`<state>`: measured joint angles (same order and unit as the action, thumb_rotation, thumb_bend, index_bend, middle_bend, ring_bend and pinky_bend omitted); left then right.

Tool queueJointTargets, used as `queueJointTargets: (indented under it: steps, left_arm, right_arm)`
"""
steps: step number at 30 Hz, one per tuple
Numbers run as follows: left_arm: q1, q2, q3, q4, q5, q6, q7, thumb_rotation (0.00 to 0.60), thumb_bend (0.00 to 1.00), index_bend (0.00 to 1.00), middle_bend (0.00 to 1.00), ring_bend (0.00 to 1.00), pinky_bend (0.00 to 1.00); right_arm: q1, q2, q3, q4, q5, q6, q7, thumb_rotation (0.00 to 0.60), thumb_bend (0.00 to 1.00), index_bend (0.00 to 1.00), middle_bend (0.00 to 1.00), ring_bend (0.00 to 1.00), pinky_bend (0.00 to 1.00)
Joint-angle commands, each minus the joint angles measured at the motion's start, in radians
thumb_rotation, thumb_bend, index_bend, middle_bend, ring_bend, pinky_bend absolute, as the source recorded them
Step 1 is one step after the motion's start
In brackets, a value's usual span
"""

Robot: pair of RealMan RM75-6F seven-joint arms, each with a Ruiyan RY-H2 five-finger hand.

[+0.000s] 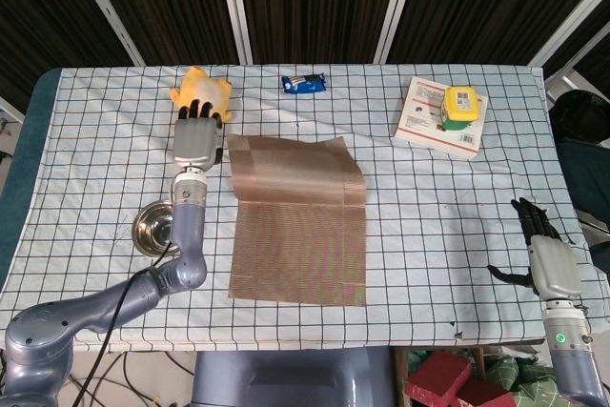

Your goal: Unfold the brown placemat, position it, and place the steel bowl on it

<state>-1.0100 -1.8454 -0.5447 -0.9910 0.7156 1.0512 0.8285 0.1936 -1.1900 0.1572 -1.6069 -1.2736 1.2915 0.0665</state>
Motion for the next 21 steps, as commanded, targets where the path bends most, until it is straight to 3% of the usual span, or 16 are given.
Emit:
queueJointTargets:
  steps: [1,6,11,21]
  left_arm:
    - [0.007,0.014,0.015,0.004,-0.034,-0.018,0.024,0.600,0.01,0.06,0.06,0.02,0.09]
    - [0.045,0.070,0.047,-0.064,0.001,-0.005,-0.003,0.600,0.01,0.03,0.06,0.02,0.09]
    - [0.149,0.201,0.100,-0.264,0.099,0.044,-0.098,0.600,0.01,0.04,0.07,0.02,0.09]
    - [0.459,0.542,0.305,-0.679,0.373,0.235,-0.320,0.600,0.01,0.05,0.08,0.02,0.09]
  right_arm:
    - [0.000,0.000,0.000,-0.001,0.002,-0.001,-0.003,0.600,0.06,0.00,0.00,0.00,0.16]
    - [0.000,0.002,-0.001,-0.001,0.001,-0.001,-0.006,0.600,0.06,0.00,0.00,0.00,0.16]
    - [0.000,0.002,-0.005,-0.001,-0.008,0.002,-0.011,0.600,0.06,0.00,0.00,0.00,0.16]
    - [0.000,0.002,-0.021,0.004,-0.038,0.009,-0.037,0.600,0.03,0.00,0.00,0.00,0.16]
